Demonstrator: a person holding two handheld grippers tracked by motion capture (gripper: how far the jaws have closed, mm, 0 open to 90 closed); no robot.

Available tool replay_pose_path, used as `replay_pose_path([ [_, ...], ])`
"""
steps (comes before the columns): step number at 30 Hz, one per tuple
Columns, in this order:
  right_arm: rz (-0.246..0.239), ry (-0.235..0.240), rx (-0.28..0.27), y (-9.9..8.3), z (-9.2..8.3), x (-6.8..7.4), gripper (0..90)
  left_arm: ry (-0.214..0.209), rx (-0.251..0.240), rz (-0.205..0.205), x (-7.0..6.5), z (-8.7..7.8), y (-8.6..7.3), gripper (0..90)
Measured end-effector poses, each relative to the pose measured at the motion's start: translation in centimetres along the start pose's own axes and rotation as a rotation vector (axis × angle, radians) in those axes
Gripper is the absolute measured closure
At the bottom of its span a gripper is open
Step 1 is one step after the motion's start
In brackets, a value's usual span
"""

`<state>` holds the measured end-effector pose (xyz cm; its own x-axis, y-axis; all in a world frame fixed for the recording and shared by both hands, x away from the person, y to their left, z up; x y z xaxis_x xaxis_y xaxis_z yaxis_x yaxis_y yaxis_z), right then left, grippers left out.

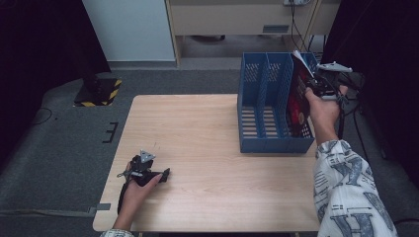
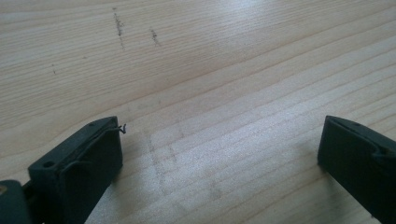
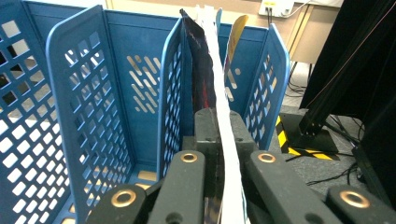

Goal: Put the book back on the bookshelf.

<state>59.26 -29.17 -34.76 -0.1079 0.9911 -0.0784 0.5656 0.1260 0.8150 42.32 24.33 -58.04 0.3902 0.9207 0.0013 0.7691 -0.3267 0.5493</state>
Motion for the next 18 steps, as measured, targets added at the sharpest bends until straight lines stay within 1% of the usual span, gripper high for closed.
replay_pose_path([
  [2,-0.003,-0.012,-0.003,0.14,0.14,0.03,87.2,0.000,0.000,0.000,0.00,0.00,0.00,0.0],
  [6,-0.014,-0.020,-0.001,0.11,0.39,0.10,87.2,0.000,0.000,0.000,0.00,0.00,0.00,0.0],
  [11,-0.013,-0.037,0.001,0.01,0.84,0.21,87.2,0.000,0.000,0.000,-0.01,0.00,0.01,0.0],
  [15,-0.028,-0.046,0.004,-0.01,0.92,0.38,87.2,0.000,0.000,0.000,-0.01,0.01,0.01,0.0],
  [18,-0.022,-0.047,0.004,-0.08,0.88,0.28,87.1,0.000,0.000,0.000,-0.01,0.01,0.01,0.0],
])
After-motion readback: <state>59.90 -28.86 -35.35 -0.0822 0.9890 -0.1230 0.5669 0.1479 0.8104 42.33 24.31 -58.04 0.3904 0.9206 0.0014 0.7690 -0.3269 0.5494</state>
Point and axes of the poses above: each handheld gripper's, and its own axes: z roughly forward along the jaws, y roughly out of its top, x roughly to its left, the point moved 6 cm from there along z, roughly forward along the jaws, and after that the axes turned 11 degrees about x, right-handed, at the moved point
